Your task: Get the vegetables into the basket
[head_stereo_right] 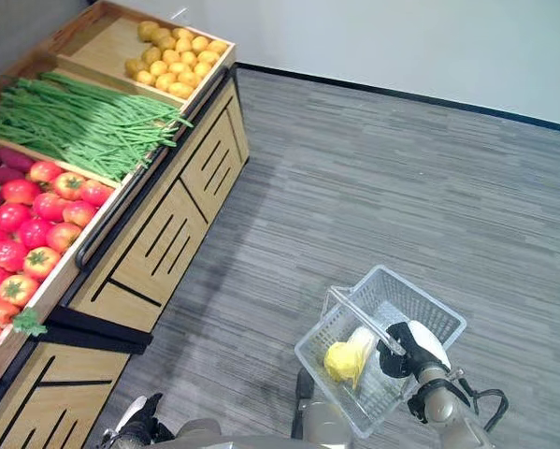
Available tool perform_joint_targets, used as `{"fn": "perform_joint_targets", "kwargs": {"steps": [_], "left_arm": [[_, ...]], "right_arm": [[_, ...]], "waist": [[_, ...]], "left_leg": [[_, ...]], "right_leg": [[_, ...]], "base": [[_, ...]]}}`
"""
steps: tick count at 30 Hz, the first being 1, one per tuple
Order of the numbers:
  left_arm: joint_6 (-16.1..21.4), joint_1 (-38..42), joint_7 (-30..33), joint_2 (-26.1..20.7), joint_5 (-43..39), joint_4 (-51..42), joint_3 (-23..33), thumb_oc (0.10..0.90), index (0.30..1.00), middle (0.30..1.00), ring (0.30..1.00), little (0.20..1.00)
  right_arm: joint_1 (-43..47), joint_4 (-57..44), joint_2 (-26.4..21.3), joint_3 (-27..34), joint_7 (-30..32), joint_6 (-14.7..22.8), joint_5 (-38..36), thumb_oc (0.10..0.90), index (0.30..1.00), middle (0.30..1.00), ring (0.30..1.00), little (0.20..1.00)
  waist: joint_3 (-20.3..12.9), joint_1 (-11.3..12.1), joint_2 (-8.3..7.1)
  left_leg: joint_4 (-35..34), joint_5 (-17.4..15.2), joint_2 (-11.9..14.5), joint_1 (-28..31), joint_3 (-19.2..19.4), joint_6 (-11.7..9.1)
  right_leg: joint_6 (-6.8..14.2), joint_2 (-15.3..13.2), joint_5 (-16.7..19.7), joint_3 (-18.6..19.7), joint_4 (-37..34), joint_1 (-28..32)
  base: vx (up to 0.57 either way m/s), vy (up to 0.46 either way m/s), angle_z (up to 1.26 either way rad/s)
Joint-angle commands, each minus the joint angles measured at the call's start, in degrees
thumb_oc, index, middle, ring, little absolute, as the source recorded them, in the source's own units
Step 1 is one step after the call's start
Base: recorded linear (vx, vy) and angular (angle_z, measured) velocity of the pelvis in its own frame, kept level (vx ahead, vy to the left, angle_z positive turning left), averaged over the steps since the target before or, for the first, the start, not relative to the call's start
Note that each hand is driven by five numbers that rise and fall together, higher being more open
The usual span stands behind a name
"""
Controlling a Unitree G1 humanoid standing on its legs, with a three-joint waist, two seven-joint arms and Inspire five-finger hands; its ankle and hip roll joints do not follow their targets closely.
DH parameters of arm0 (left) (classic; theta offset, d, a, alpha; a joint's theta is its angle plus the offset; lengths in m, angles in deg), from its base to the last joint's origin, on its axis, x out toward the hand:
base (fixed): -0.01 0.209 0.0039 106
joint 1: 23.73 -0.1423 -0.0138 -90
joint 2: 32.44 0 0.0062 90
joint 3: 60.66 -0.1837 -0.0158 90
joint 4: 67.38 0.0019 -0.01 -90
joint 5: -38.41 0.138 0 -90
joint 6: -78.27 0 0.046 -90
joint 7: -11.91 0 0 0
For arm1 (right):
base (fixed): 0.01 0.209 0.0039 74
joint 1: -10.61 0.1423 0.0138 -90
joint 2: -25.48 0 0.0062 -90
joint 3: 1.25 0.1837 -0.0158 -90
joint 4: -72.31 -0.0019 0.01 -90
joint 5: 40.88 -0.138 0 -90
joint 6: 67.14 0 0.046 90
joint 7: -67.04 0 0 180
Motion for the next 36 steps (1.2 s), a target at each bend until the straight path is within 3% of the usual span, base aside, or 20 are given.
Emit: {"fn": "perform_joint_targets", "kwargs": {"steps": [1, 2, 3, 4, 7, 12, 18, 21, 23, 26, 30, 33, 36], "left_arm": [[-0.19, -0.37, 0.18, -2.42, -1.41, -1.77, -0.83, 0.900, 1.000, 1.000, 1.000, 1.000], [-0.41, -0.17, 0.25, -2.57, -1.13, -1.87, -1.08, 0.900, 1.000, 1.000, 1.000, 1.000], [-0.54, 0.03, 0.35, -2.79, -0.59, -1.83, -1.39, 0.900, 1.000, 1.000, 1.000, 1.000], [-0.75, 0.29, 0.50, -2.88, 0.42, -1.85, -2.05, 0.900, 1.000, 1.000, 1.000, 1.000], [-0.86, -0.15, 0.31, -2.86, 1.07, -1.65, -2.49, 0.900, 1.000, 1.000, 1.000, 1.000], [-0.66, -0.27, -0.01, -3.47, 1.64, -2.24, -3.07, 0.900, 1.000, 1.000, 1.000, 1.000], [-0.39, -0.51, -0.07, -5.07, 0.53, -2.88, -1.86, 0.900, 1.000, 1.000, 1.000, 1.000], [-0.24, -0.90, -0.08, -5.79, -0.04, -3.10, -0.91, 0.900, 1.000, 1.000, 1.000, 1.000], [-0.10, -0.95, -0.27, -6.34, -0.55, -3.82, -0.58, 0.900, 1.000, 1.000, 1.000, 1.000], [-0.15, -0.18, -0.08, -6.50, -1.72, -2.90, -0.43, 0.900, 1.000, 1.000, 1.000, 1.000], [0.06, 1.19, 0.14, -6.37, -1.70, -2.12, -1.37, 0.900, 1.000, 1.000, 1.000, 1.000], [0.14, 1.86, 0.51, -6.22, -1.90, -1.40, -1.54, 0.900, 1.000, 1.000, 1.000, 1.000], [0.24, 1.86, 0.66, -5.68, -3.65, -0.77, -0.71, 0.900, 1.000, 1.000, 1.000, 1.000]], "right_arm": [[-0.44, -6.58, -1.39, 3.47, 3.51, 4.02, -0.88, 0.400, 0.300, 0.300, 0.300, 0.300], [-0.85, -6.55, -1.20, 3.80, 3.91, 3.97, -0.63, 0.400, 0.300, 0.300, 0.300, 0.300], [-1.32, -6.44, -1.13, 4.02, 4.11, 3.71, -0.13, 0.400, 0.300, 0.300, 0.300, 0.300], [-1.76, -6.28, -1.02, 4.28, 4.25, 3.52, 0.29, 0.400, 0.300, 0.300, 0.300, 0.300], [-1.77, -5.83, -0.67, 4.26, 3.97, 3.24, 0.45, 0.400, 0.300, 0.300, 0.300, 0.300], [-1.12, -4.04, 0.86, 3.42, 3.25, 2.28, 1.43, 0.400, 0.300, 0.300, 0.300, 0.300], [0.87, -1.67, 3.41, 1.18, 2.58, 1.59, 1.96, 0.400, 0.300, 0.300, 0.300, 0.300], [2.36, -0.48, 4.41, -0.51, 2.04, 1.50, 2.22, 0.400, 0.300, 0.300, 0.300, 0.300], [2.99, 0.18, 4.68, -1.22, 1.76, 1.63, 2.30, 0.400, 0.300, 0.300, 0.300, 0.300], [3.40, 2.07, 5.19, -2.45, 1.41, 1.80, 1.81, 0.400, 0.300, 0.300, 0.300, 0.300], [3.57, 5.09, 5.48, -3.81, 1.37, 1.93, 1.57, 0.400, 0.300, 0.300, 0.300, 0.300], [4.01, 9.43, 6.37, -4.60, 1.58, 1.95, 0.71, 0.400, 0.300, 0.300, 0.300, 0.300], [3.48, 13.32, 7.34, -4.32, 1.61, 1.65, -0.32, 0.400, 0.300, 0.300, 0.300, 0.300]], "waist": [[-0.84, -1.49, -1.74], [-0.68, -1.81, -1.49], [-1.16, -2.32, -0.84], [-1.47, -2.95, -0.24], [-1.81, -3.09, 0.09], [-2.15, -2.05, -0.72], [-2.32, -0.10, -3.95], [-2.29, 0.72, -4.08], [-1.96, 0.59, -3.84], [-1.76, -1.02, -3.08], [-1.59, -2.05, -2.91], [-1.77, -3.00, -3.40], [-1.82, -3.63, -3.50]], "left_leg": [[-7.06, -3.20, 1.21, 1.68, 21.02, 5.59], [-9.19, -2.08, 1.97, 1.74, 24.38, 5.53], [-11.61, -1.43, 2.92, 1.84, 26.93, 4.04], [-15.01, 1.99, 5.02, 0.53, 31.19, 2.92], [-15.53, 1.93, 4.84, 1.19, 29.49, 2.78], [-17.71, -1.25, 0.79, 2.42, 28.22, 4.94], [-16.66, -5.67, -3.64, 2.19, 27.44, 8.03], [-19.70, -5.90, -5.50, 3.38, 26.95, 9.69], [-20.16, -5.31, -5.84, 3.30, 26.58, 10.96], [-20.16, -5.89, -6.20, 4.55, 23.68, 11.26], [-20.16, -6.40, -6.98, 5.44, 20.18, 11.03], [-20.16, -7.40, -7.96, 6.44, 17.13, 10.87], [-20.16, -8.23, -8.77, 8.04, 14.22, 10.74]], "right_leg": [[8.35, -3.64, -2.09, 0.87, 3.79, 0.75], [8.25, -3.97, -2.02, -0.85, 3.81, 0.95], [9.13, -4.34, -3.15, -2.29, 3.55, 1.82], [9.79, -5.78, -2.94, -4.84, 3.56, 2.21], [10.10, -6.53, -3.59, -5.71, 4.32, 2.74], [12.03, -9.71, -1.46, -5.41, 4.48, 4.02], [15.04, -13.40, 5.17, -2.11, 4.71, 3.96], [15.50, -14.47, 8.35, -0.55, 9.21, 2.33], [14.49, -13.34, 8.57, 2.05, 14.89, -0.64], [12.81, -6.80, 3.98, 8.99, 16.90, -3.97], [11.76, -2.98, 0.72, 12.50, 11.96, -5.35], [11.72, -0.82, 1.79, 15.71, 6.71, -7.15], [11.82, 0.13, 2.91, 16.98, 5.98, -8.49]], "base": [[0.05, 0.010, 1.43], [0.10, 0.059, 1.36], [0.06, 0.196, 1.46], [0.12, 0.184, 0.77], [0.10, 0.145, 1.01], [0.07, 0.251, 0.22], [0.05, 0.245, 0.17], [0.02, 0.252, -0.07], [0.00, 0.223, 0.13], [0.10, 0.107, 0.38], [0.12, -0.007, 0.68], [0.15, -0.034, 0.80], [0.20, -0.068, 0.87]]}}
